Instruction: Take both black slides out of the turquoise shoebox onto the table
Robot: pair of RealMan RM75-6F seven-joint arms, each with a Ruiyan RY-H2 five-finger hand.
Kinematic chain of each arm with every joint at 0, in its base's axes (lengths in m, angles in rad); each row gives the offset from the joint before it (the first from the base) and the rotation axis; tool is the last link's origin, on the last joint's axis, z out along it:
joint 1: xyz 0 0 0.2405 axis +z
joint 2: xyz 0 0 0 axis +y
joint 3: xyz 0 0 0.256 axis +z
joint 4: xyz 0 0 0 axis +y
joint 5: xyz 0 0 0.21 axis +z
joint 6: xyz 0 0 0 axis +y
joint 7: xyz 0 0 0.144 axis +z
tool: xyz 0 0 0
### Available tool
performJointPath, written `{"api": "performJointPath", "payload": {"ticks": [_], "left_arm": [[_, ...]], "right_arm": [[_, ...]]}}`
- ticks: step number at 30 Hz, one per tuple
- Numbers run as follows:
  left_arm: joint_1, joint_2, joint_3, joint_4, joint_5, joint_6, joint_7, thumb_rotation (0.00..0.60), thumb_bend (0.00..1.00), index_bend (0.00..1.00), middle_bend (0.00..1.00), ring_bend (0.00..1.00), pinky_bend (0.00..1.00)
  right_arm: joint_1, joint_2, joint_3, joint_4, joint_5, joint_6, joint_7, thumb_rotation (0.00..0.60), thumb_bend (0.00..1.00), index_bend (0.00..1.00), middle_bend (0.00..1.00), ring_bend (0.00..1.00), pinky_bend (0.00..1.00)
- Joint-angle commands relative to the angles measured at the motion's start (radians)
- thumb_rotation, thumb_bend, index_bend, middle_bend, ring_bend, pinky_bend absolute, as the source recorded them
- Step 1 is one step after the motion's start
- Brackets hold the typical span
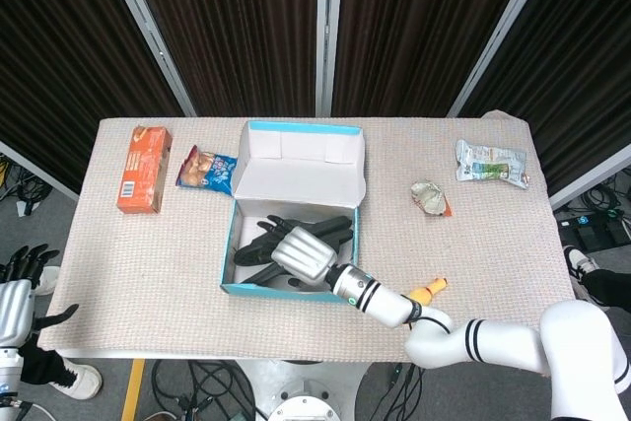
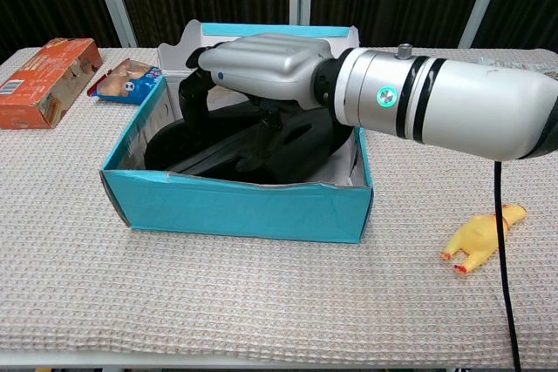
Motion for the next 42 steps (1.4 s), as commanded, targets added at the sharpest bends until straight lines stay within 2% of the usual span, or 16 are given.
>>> {"api": "performJointPath", "payload": {"ticks": [1,15,18,23,26,35,42], "left_arm": [[-0.002,-0.003,0.001,0.003,0.002,-0.003,-0.003,0.6,0.0,0.2,0.11,0.03,0.16],[0.002,-0.019,0.003,0.024,-0.004,-0.012,-0.032,0.6,0.0,0.2,0.11,0.03,0.16],[0.004,-0.022,0.004,0.031,-0.005,-0.011,-0.039,0.6,0.0,0.2,0.11,0.03,0.16],[0.006,-0.025,0.005,0.036,-0.005,-0.012,-0.045,0.6,0.0,0.2,0.11,0.03,0.16],[0.005,-0.025,0.005,0.037,-0.003,-0.014,-0.047,0.6,0.0,0.2,0.11,0.03,0.16],[0.004,-0.025,0.006,0.037,0.001,-0.015,-0.052,0.6,0.0,0.2,0.11,0.03,0.16],[-0.001,-0.021,0.002,0.031,0.009,-0.013,-0.048,0.6,0.0,0.2,0.11,0.03,0.16]], "right_arm": [[0.013,-0.015,-0.007,0.021,0.013,-0.01,-0.019,0.6,0.05,0.4,0.36,0.0,0.0],[0.046,-0.124,-0.05,0.138,0.045,0.006,-0.158,0.6,0.08,0.44,0.39,0.0,0.0],[0.041,-0.147,-0.062,0.166,0.028,0.037,-0.182,0.6,0.16,0.54,0.47,0.04,0.0],[0.03,-0.163,-0.067,0.187,-0.001,0.094,-0.18,0.6,0.33,0.77,0.63,0.19,0.0],[0.022,-0.156,-0.063,0.185,-0.024,0.137,-0.161,0.6,0.35,0.82,0.67,0.24,0.0],[-0.018,-0.073,-0.042,0.096,-0.058,0.239,-0.098,0.6,0.36,0.82,0.67,0.24,0.0],[-0.081,0.016,0.012,-0.013,-0.073,0.383,0.026,0.6,0.36,0.82,0.67,0.24,0.0]]}}
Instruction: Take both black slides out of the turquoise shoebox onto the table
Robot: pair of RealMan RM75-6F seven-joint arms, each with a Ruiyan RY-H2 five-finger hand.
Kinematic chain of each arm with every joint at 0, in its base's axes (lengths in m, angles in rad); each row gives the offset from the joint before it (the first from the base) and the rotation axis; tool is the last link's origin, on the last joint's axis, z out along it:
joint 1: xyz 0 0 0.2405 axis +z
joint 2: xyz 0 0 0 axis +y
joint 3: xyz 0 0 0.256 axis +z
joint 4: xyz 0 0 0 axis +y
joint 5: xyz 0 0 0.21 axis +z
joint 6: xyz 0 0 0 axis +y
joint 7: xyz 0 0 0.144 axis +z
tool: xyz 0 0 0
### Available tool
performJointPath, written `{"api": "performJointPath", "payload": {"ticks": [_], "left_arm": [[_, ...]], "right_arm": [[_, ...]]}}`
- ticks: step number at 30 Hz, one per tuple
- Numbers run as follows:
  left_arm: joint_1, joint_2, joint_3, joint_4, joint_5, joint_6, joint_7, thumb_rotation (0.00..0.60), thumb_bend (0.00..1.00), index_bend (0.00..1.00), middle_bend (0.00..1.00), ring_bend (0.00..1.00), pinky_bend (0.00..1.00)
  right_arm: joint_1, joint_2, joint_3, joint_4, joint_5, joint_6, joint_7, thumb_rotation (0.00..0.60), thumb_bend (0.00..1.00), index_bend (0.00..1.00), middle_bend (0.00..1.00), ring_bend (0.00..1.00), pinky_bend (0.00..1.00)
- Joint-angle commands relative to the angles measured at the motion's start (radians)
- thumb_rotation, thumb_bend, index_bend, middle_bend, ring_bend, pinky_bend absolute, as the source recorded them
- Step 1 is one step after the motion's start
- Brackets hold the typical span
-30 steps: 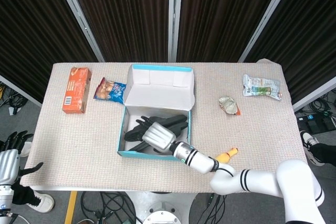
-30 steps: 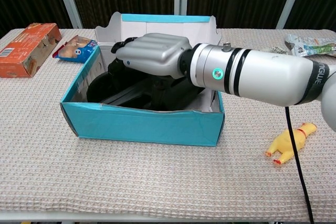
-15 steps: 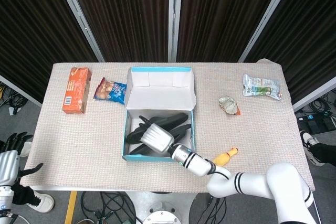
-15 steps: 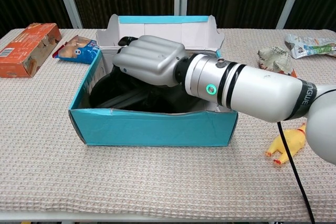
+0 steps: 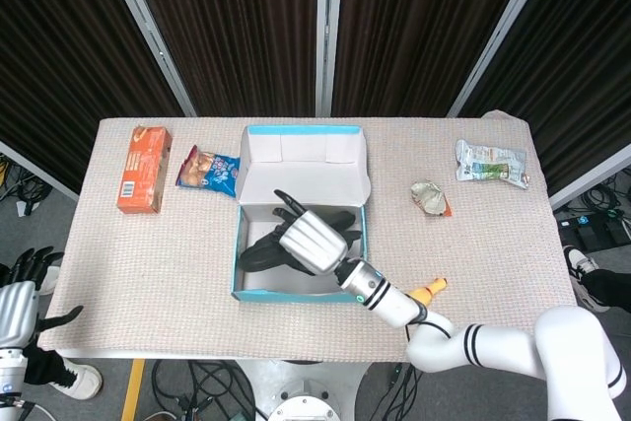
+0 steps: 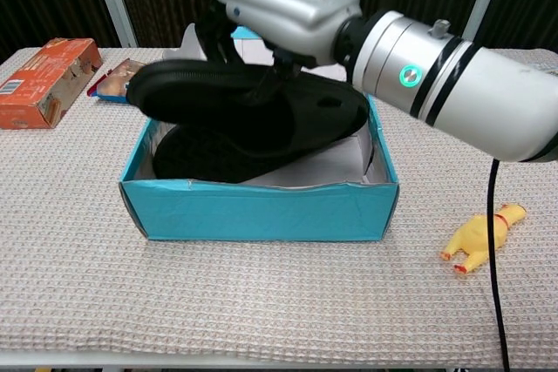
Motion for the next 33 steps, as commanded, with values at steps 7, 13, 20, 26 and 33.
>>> {"api": "performJointPath", "payload": {"ticks": [7,13,20,26,33], "left_arm": [[-0.01,0.007,-0.006,-0.01,0.009,0.002,0.011,0.6,0.0,0.2,0.11,0.03,0.16],[-0.019,0.012,-0.009,-0.023,0.017,0.001,0.021,0.6,0.0,0.2,0.11,0.03,0.16],[-0.028,0.013,-0.007,-0.028,0.02,-0.01,0.02,0.6,0.0,0.2,0.11,0.03,0.16],[-0.04,0.013,-0.008,-0.031,0.019,-0.025,0.022,0.6,0.0,0.2,0.11,0.03,0.16],[-0.046,0.019,-0.004,-0.033,0.027,-0.029,0.024,0.6,0.0,0.2,0.11,0.03,0.16]], "right_arm": [[-0.134,0.154,0.071,-0.154,-0.015,0.225,0.197,0.6,0.36,0.82,0.67,0.25,0.0],[-0.241,0.316,0.064,-0.252,0.018,0.287,0.198,0.6,0.36,0.82,0.67,0.26,0.0],[-0.321,0.545,-0.042,-0.297,0.169,0.076,0.24,0.6,0.36,0.82,0.67,0.26,0.0],[-0.312,0.576,-0.106,-0.22,0.243,-0.126,0.304,0.6,0.35,0.82,0.67,0.25,0.0],[-0.289,0.461,-0.105,-0.055,0.28,-0.192,0.3,0.6,0.34,0.75,0.63,0.18,0.0]]}}
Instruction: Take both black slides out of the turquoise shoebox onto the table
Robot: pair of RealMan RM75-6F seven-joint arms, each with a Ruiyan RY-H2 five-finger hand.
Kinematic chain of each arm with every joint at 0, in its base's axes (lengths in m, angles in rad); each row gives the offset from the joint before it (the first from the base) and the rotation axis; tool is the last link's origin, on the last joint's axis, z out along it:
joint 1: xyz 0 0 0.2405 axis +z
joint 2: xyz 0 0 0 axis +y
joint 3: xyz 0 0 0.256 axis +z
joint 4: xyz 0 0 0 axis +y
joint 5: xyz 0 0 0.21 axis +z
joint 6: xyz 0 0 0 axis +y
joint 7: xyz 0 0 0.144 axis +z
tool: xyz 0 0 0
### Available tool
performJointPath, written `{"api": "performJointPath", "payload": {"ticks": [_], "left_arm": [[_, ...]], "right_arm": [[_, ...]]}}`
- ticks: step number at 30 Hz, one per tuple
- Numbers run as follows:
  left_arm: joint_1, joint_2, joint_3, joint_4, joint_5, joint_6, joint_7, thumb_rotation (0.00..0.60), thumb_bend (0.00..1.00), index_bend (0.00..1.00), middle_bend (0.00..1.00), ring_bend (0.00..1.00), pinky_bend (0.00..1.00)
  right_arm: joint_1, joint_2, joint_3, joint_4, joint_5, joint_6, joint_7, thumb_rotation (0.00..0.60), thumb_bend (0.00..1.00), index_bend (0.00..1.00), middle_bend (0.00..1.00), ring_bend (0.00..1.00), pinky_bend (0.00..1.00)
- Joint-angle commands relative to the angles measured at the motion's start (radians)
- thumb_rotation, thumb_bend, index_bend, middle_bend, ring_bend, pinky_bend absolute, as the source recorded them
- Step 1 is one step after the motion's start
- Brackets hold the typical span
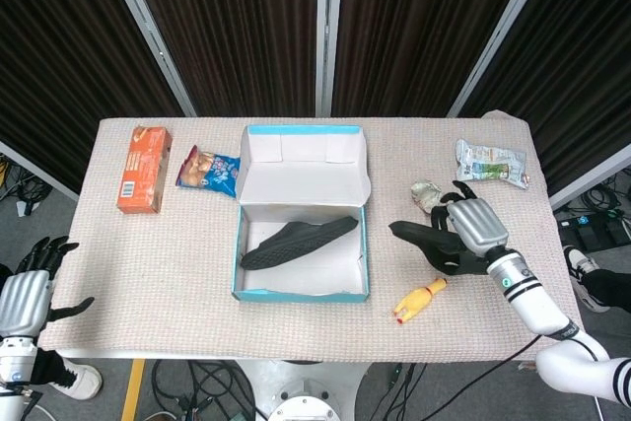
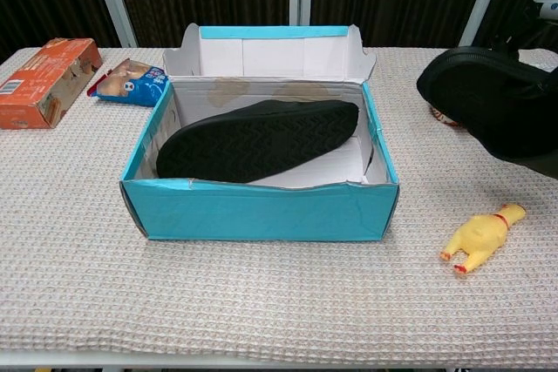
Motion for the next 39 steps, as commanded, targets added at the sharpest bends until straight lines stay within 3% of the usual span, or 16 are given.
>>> {"api": "performJointPath", "payload": {"ticks": [1,3,5,7,9,13,20,26,32,35,39], "left_arm": [[-0.004,0.003,0.002,0.002,0.008,-0.001,-0.001,0.6,0.0,0.2,0.11,0.03,0.16],[-0.009,0.007,-0.001,0.006,0.016,0.003,-0.001,0.6,0.0,0.2,0.11,0.03,0.16],[-0.016,0.014,-0.005,0.007,0.022,0.004,0.005,0.6,0.0,0.2,0.11,0.03,0.16],[-0.027,0.024,-0.013,0.003,0.032,0.007,0.01,0.6,0.0,0.2,0.11,0.03,0.16],[-0.042,0.034,-0.021,-0.004,0.046,0.008,0.016,0.6,0.0,0.2,0.11,0.03,0.16],[-0.087,0.063,-0.036,-0.029,0.081,-0.017,-0.007,0.6,0.0,0.2,0.11,0.03,0.16],[-0.229,0.101,-0.101,-0.1,0.169,-0.077,-0.041,0.6,0.0,0.2,0.11,0.03,0.16],[-0.44,0.087,-0.171,-0.153,0.198,-0.265,-0.058,0.6,0.0,0.2,0.11,0.06,0.2],[-0.605,-0.005,-0.213,-0.206,0.096,-0.46,0.039,0.6,0.0,0.21,0.15,0.07,0.24],[-0.672,-0.048,-0.223,-0.241,-0.017,-0.565,0.117,0.6,0.0,0.21,0.15,0.08,0.25],[-0.73,-0.098,-0.23,-0.264,-0.167,-0.63,0.204,0.6,0.0,0.21,0.17,0.11,0.26]], "right_arm": [[0.016,-0.072,-0.005,0.096,0.034,-0.038,-0.005,0.6,0.33,0.71,0.59,0.13,0.0],[0.022,-0.1,0.006,0.132,0.055,-0.041,-0.023,0.6,0.32,0.59,0.5,0.06,0.0],[0.03,-0.116,0.016,0.154,0.084,-0.047,-0.054,0.6,0.28,0.35,0.34,0.0,0.0],[0.041,-0.124,0.023,0.172,0.122,-0.057,-0.111,0.6,0.2,0.12,0.17,0.0,0.0],[0.052,-0.117,0.027,0.166,0.177,-0.072,-0.182,0.6,0.12,0.01,0.04,0.0,0.0],[0.046,-0.084,0.047,0.104,0.226,-0.043,-0.223,0.6,0.0,0.0,0.0,0.0,0.0],[-0.028,0.007,0.09,-0.016,0.163,0.131,-0.171,0.6,0.0,0.0,0.0,0.0,0.0],[-0.088,0.072,0.104,-0.054,0.126,0.206,-0.108,0.6,0.0,0.0,0.0,0.0,0.0],[-0.127,0.103,0.105,-0.045,0.126,0.222,-0.065,0.6,0.0,0.0,0.0,0.0,0.0],[-0.138,0.109,0.102,-0.034,0.127,0.213,-0.048,0.6,0.0,0.0,0.0,0.0,0.0],[-0.146,0.11,0.1,-0.021,0.119,0.204,-0.03,0.6,0.0,0.0,0.0,0.0,0.0]]}}
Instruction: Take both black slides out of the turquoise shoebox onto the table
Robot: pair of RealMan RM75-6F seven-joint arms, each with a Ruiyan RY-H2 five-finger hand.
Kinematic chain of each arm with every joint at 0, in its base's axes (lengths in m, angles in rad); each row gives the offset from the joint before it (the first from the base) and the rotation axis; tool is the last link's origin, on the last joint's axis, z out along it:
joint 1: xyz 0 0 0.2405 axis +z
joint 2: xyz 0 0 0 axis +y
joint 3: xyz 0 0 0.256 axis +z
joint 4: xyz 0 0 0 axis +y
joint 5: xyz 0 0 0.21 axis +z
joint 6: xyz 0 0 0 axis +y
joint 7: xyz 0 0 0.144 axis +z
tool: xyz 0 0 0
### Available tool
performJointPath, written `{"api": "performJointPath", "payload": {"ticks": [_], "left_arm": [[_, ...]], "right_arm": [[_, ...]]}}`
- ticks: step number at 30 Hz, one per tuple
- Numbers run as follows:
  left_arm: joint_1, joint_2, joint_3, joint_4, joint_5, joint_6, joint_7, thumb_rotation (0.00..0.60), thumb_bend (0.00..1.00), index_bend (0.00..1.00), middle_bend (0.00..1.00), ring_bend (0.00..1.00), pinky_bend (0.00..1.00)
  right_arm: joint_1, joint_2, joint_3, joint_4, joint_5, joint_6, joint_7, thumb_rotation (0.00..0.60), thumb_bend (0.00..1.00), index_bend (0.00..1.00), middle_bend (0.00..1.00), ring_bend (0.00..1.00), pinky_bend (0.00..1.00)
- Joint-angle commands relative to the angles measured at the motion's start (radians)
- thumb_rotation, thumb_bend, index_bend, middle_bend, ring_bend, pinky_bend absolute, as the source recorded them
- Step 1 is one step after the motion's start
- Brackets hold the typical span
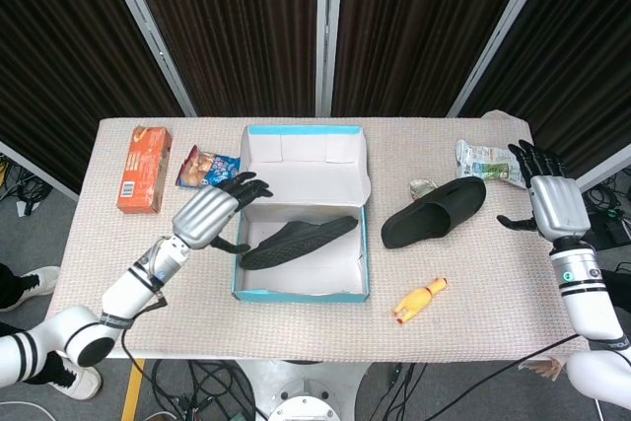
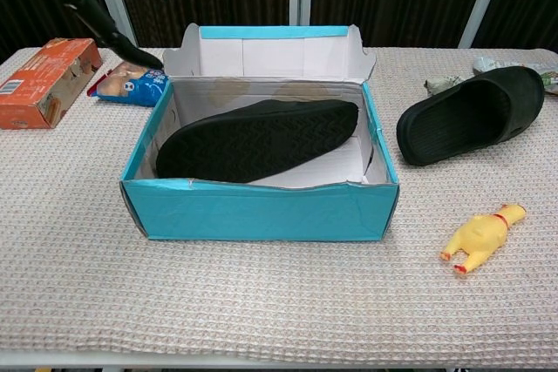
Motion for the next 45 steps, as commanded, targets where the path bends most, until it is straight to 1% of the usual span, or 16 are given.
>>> {"api": "performJointPath", "payload": {"ticks": [1,6,12,17,21,24,26,30,33,35,37,39,40,42,45], "left_arm": [[-0.093,-0.078,-0.015,-0.039,-0.178,-0.096,0.128,0.6,0.0,0.21,0.17,0.11,0.26],[-0.148,-0.137,0.011,-0.032,-0.352,-0.108,0.249,0.6,0.0,0.21,0.17,0.13,0.27],[-0.189,-0.202,0.043,-0.022,-0.479,-0.068,0.336,0.6,0.0,0.21,0.17,0.13,0.27],[-0.226,-0.263,0.052,0.018,-0.516,-0.029,0.392,0.6,0.0,0.21,0.17,0.13,0.27],[-0.254,-0.325,0.057,0.077,-0.521,0.01,0.442,0.6,0.0,0.21,0.17,0.13,0.27],[-0.277,-0.353,0.062,0.117,-0.543,0.017,0.485,0.6,0.0,0.21,0.17,0.13,0.27],[-0.288,-0.367,0.066,0.138,-0.561,0.017,0.506,0.6,0.0,0.21,0.17,0.13,0.27],[-0.305,-0.389,0.09,0.175,-0.593,0.025,0.565,0.6,0.0,0.21,0.17,0.13,0.27],[-0.311,-0.402,0.093,0.191,-0.613,0.025,0.575,0.6,0.0,0.22,0.18,0.14,0.27],[-0.314,-0.411,0.094,0.202,-0.615,0.027,0.578,0.6,0.0,0.24,0.2,0.17,0.28],[-0.315,-0.42,0.098,0.212,-0.613,0.029,0.581,0.6,0.0,0.26,0.23,0.2,0.3],[-0.318,-0.429,0.104,0.225,-0.605,0.035,0.59,0.6,0.02,0.29,0.26,0.23,0.36],[-0.318,-0.435,0.106,0.232,-0.599,0.039,0.593,0.6,0.04,0.31,0.28,0.26,0.41],[-0.317,-0.446,0.113,0.246,-0.583,0.048,0.595,0.6,0.08,0.38,0.37,0.36,0.52],[-0.313,-0.449,0.126,0.257,-0.556,0.044,0.592,0.6,0.13,0.45,0.49,0.47,0.64]], "right_arm": [[-0.005,0.001,-0.001,0.007,-0.006,-0.007,0.014,0.6,0.0,0.0,0.0,0.0,0.0],[-0.011,-0.001,-0.001,0.019,-0.02,-0.013,0.03,0.6,0.0,0.0,0.0,0.0,0.0],[-0.015,-0.006,-0.001,0.031,-0.023,-0.027,0.044,0.6,0.0,0.0,0.0,0.0,0.0],[-0.018,-0.012,-0.001,0.036,-0.027,-0.033,0.046,0.6,0.0,0.0,0.0,0.0,0.0],[-0.021,-0.011,0.002,0.037,-0.027,-0.034,0.046,0.6,0.0,0.0,0.0,0.0,0.0],[-0.025,-0.009,0.003,0.037,-0.025,-0.035,0.048,0.6,0.0,0.0,0.0,0.0,0.0],[-0.027,-0.009,0.003,0.04,-0.026,-0.034,0.051,0.6,0.0,0.0,0.0,0.0,0.0],[-0.031,-0.011,0.004,0.05,-0.025,-0.039,0.057,0.6,0.0,0.0,0.0,0.0,0.0],[-0.032,-0.015,0.006,0.058,-0.025,-0.042,0.064,0.6,0.0,0.0,0.0,0.0,0.0],[-0.032,-0.019,0.006,0.063,-0.026,-0.044,0.067,0.6,0.0,0.0,0.0,0.0,0.0],[-0.034,-0.022,0.006,0.067,-0.028,-0.045,0.069,0.6,0.0,0.0,0.0,0.0,0.0],[-0.035,-0.024,0.006,0.069,-0.029,-0.045,0.071,0.6,0.0,0.0,0.0,0.0,0.0],[-0.036,-0.024,0.006,0.07,-0.029,-0.045,0.072,0.6,0.0,0.0,0.0,0.0,0.0],[-0.038,-0.024,0.008,0.071,-0.03,-0.044,0.074,0.6,0.0,0.0,0.0,0.0,0.0],[-0.041,-0.025,0.01,0.072,-0.031,-0.04,0.077,0.6,0.0,0.0,0.0,0.0,0.0]]}}
